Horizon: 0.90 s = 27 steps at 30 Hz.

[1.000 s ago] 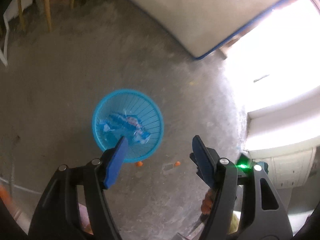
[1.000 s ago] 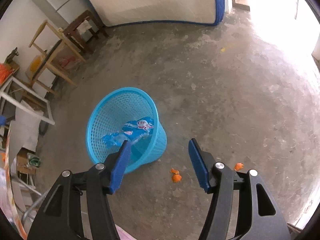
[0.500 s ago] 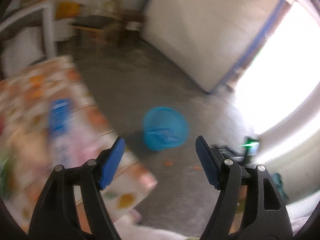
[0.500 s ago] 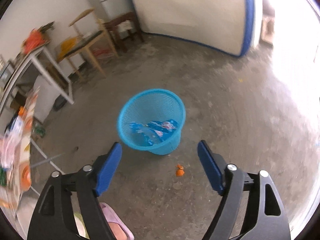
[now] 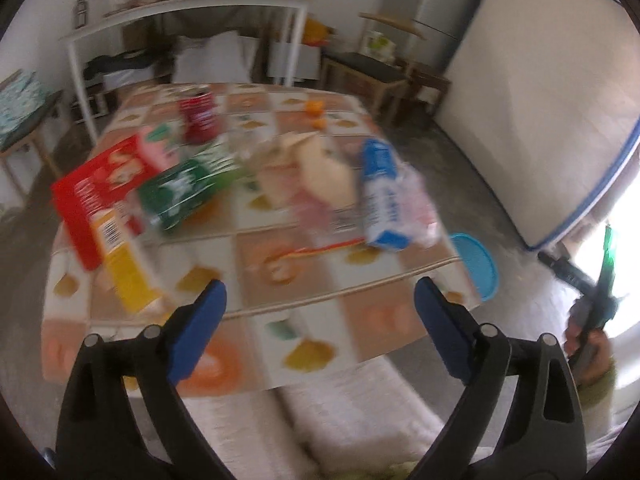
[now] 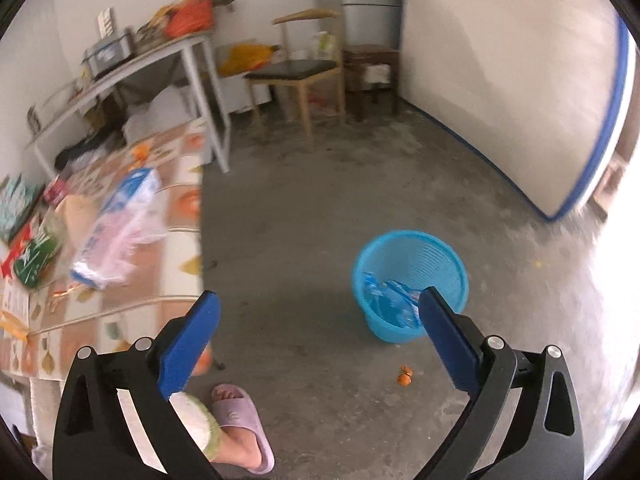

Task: Collect trash
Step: 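Swing both tools back toward the table, then grasp the plastic bag with the right tool while the left tool grasps the toothpaste box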

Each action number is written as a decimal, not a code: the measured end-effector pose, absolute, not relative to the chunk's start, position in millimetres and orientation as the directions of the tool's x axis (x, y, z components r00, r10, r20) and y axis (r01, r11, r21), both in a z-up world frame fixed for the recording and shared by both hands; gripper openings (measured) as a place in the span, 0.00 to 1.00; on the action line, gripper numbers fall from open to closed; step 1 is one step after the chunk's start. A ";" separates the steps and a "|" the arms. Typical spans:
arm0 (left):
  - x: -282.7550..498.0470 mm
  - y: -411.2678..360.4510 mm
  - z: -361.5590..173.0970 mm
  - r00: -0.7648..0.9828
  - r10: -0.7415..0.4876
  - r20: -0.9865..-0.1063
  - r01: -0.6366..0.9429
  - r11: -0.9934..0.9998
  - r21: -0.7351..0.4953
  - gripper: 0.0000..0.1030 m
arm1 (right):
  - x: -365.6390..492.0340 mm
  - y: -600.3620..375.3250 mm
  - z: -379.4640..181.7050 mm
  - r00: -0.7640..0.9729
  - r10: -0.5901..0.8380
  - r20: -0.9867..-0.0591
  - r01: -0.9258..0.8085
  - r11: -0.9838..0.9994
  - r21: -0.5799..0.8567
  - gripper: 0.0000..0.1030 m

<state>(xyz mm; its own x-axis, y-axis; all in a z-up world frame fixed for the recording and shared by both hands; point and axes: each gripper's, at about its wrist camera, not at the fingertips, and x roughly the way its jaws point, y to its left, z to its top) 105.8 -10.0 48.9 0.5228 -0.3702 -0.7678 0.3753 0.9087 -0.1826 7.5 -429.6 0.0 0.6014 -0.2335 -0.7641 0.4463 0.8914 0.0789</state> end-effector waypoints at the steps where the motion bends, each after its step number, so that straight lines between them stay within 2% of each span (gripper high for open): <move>1: 97.7 -2.3 47.3 0.527 -0.359 -0.770 0.369 0.913 -0.173 0.91 | 16.8 -418.6 5.0 0.609 -0.217 -0.763 0.417 0.906 0.075 0.94; 5: 93.6 16.4 33.3 0.538 -0.362 -0.761 0.364 0.914 -0.178 0.92 | 41.8 -387.5 26.2 0.662 -0.164 -0.731 0.347 0.932 0.105 0.94; 9: 92.4 28.3 18.9 0.521 -0.447 -0.727 0.401 0.880 -0.254 0.92 | 61.0 -367.2 42.8 0.727 -0.013 -0.686 0.244 0.940 0.240 0.94; 11: 94.1 28.9 14.0 0.502 -0.491 -0.711 0.423 0.857 -0.293 0.92 | 82.2 -355.4 45.1 0.708 0.073 -0.703 0.202 0.932 0.301 0.94; 17: 100.6 17.4 3.5 0.517 -0.550 -0.656 0.488 0.819 -0.302 0.92 | 146.4 -336.3 10.6 0.586 0.302 -0.752 0.161 0.866 0.474 0.94; 22: 108.5 -3.3 -6.3 0.504 -0.582 -0.638 0.553 0.785 -0.279 0.92 | 189.0 -334.2 -32.1 0.511 0.364 -0.779 0.237 0.811 0.535 0.93; 23: 110.5 -7.3 -7.8 0.499 -0.588 -0.636 0.562 0.779 -0.279 0.92 | 194.6 -333.9 -38.0 0.502 0.364 -0.784 0.251 0.807 0.535 0.93; 27: 116.0 -16.8 -12.8 0.482 -0.615 -0.624 0.591 0.754 -0.287 0.92 | 202.0 -330.2 -49.2 0.482 0.369 -0.795 0.274 0.798 0.537 0.77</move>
